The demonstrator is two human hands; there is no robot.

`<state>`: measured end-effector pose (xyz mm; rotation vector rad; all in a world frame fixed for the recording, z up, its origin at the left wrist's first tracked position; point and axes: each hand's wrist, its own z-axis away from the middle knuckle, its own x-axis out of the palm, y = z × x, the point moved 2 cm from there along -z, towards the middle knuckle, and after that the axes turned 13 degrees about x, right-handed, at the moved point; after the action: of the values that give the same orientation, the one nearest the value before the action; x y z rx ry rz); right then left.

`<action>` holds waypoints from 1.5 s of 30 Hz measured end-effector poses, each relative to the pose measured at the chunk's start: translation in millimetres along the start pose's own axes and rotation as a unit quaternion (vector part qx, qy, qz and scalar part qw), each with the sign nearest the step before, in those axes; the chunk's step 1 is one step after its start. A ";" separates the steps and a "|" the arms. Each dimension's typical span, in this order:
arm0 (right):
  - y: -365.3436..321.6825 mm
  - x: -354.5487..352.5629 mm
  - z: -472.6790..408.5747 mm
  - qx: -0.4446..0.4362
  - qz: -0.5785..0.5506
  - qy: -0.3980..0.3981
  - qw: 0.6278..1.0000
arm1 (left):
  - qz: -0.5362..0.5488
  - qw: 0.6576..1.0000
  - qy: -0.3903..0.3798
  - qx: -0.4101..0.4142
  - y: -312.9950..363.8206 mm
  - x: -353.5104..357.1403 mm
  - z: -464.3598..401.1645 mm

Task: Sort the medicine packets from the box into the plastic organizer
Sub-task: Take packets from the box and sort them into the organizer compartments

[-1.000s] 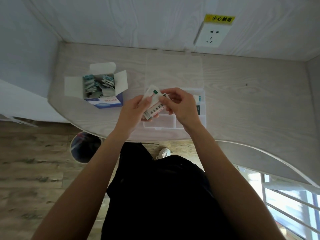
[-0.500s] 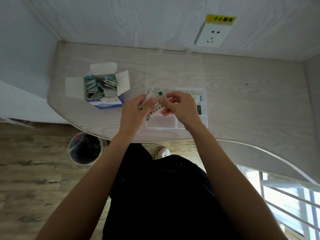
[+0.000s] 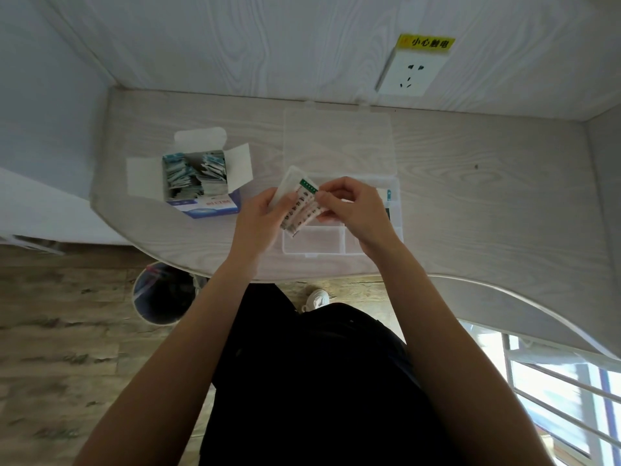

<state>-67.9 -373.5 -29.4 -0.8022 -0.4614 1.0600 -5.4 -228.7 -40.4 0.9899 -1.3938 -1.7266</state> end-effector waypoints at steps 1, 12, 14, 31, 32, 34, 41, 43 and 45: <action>-0.1 -2.7 0.1 -0.009 0.034 0.004 0.999 | -0.010 1.000 0.002 0.004 -1.7 -1.5 -1.2; -11.8 -26.6 -25.0 -0.116 0.131 0.164 0.971 | -0.074 0.997 0.018 0.003 -18.5 -16.8 -2.6; -11.4 -19.9 -35.3 -0.127 0.149 0.174 0.965 | -0.095 0.995 0.019 -0.006 -23.6 -21.4 -0.1; 1.5 -4.5 -50.6 -0.244 0.387 0.152 0.876 | -0.067 0.996 0.047 -0.020 -29.0 -20.4 -4.8; 0.9 -4.8 -50.2 -0.251 0.364 0.168 0.881 | -0.067 0.996 0.048 -0.021 -29.1 -20.7 -5.0; 0.8 -5.3 -48.7 -0.247 0.304 0.175 0.903 | -0.067 0.996 0.048 -0.021 -29.1 -20.9 -4.8; 7.2 -3.6 -49.6 -0.186 0.358 0.123 0.907 | -0.069 0.997 0.034 -0.016 -28.7 -22.1 -3.6; 5.0 -4.6 -51.0 -0.194 0.411 0.125 0.882 | -0.068 0.997 0.034 -0.019 -29.1 -22.6 -3.5; 1.1 -5.9 -51.8 -0.198 0.448 0.120 0.864 | -0.066 0.997 0.032 -0.020 -29.1 -22.8 -3.3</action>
<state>-35.7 -397.0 -63.0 -1.5816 -0.0577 1.7163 6.6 -205.0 -66.3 1.1278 -1.2720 -1.7952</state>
